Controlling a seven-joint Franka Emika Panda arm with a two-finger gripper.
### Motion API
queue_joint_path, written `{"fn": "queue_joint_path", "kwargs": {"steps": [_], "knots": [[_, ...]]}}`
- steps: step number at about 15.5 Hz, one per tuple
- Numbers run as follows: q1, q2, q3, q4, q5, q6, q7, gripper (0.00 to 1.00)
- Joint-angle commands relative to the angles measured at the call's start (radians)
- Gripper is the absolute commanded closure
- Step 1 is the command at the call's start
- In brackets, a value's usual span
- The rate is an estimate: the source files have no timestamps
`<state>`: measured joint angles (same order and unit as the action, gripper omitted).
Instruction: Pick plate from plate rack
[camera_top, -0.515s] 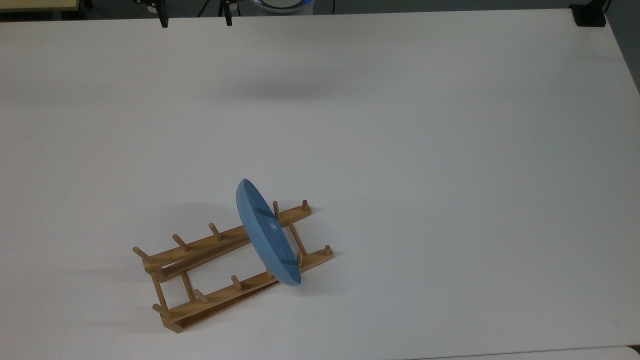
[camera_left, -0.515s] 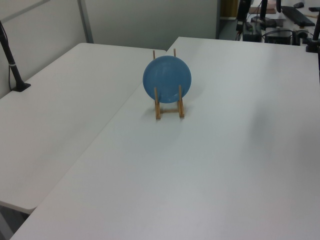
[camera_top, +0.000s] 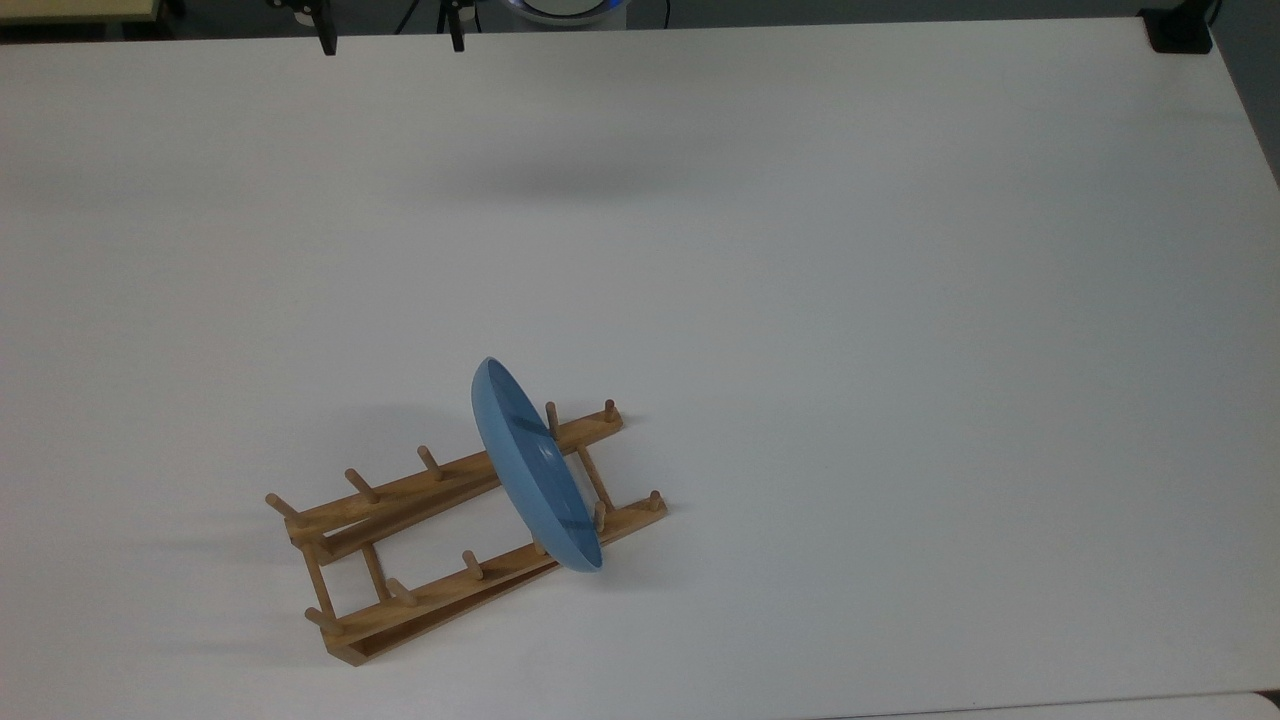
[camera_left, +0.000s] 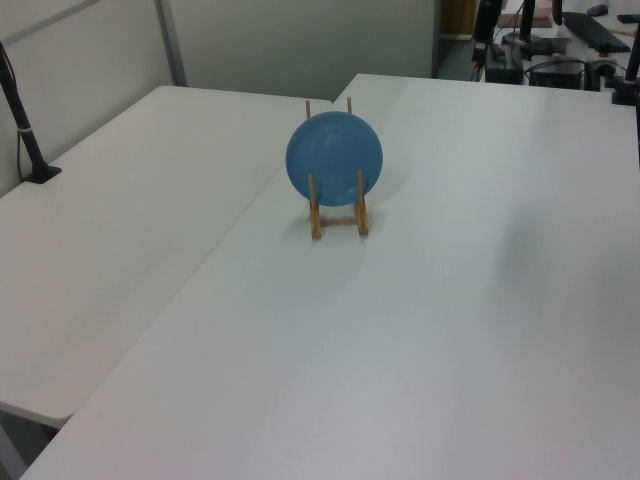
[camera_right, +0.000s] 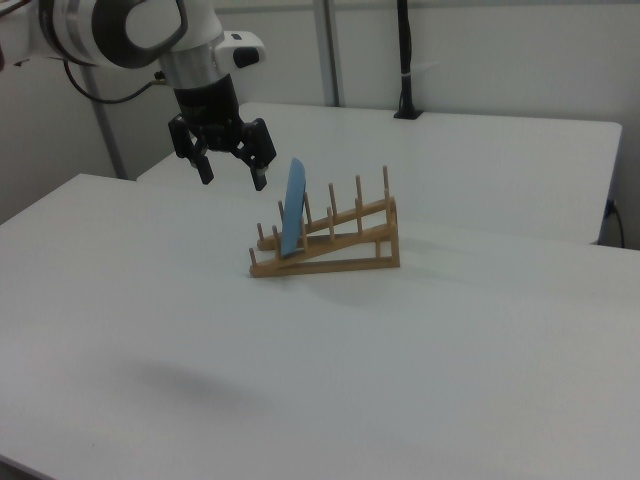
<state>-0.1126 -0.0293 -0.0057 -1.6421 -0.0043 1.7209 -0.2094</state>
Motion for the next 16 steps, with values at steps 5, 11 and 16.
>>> {"fn": "queue_joint_path", "kwargs": {"steps": [5, 11, 16], "knots": [[0.011, -0.023, -0.008, -0.018, 0.026, -0.023, -0.001, 0.0], [0.005, -0.021, -0.008, -0.019, 0.038, -0.012, -0.001, 0.0], [0.002, -0.023, -0.01, -0.018, 0.049, -0.012, -0.008, 0.0]]}}
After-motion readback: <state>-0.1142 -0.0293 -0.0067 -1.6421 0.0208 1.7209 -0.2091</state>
